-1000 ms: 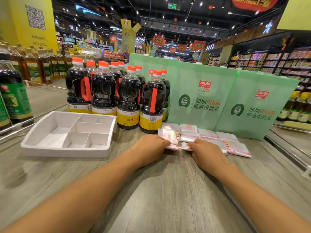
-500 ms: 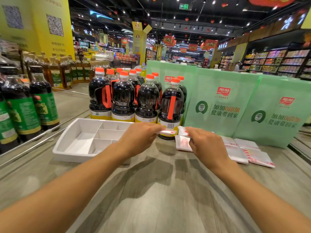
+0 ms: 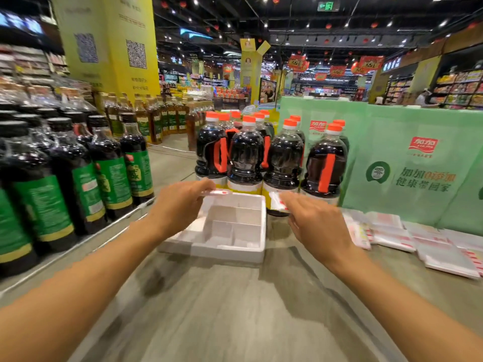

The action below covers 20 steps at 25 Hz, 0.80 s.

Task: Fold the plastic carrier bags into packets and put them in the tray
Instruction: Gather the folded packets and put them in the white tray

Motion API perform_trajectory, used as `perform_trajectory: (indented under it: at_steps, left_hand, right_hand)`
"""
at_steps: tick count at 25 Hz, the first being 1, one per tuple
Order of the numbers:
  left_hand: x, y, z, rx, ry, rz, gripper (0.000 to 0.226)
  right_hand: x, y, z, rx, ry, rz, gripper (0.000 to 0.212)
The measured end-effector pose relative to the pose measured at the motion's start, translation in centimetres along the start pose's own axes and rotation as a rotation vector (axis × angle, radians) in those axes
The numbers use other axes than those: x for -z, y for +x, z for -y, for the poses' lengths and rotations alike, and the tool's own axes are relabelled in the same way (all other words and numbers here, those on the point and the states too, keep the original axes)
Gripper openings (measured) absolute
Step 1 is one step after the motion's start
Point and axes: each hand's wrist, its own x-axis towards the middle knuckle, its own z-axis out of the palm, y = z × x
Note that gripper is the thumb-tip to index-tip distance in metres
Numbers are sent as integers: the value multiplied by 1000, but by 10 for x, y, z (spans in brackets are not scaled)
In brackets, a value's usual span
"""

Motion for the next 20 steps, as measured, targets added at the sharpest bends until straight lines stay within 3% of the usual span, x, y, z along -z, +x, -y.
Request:
perform_trajectory:
  at_steps: [9,20]
  left_hand:
    - [1,-31,43,172,99,171,25]
    - [-22,-10,26,-1,429,347,16]
  right_hand:
    - [-19,20,52,69,82,-88,45]
    - [-29,13,67,93,107,5,46]
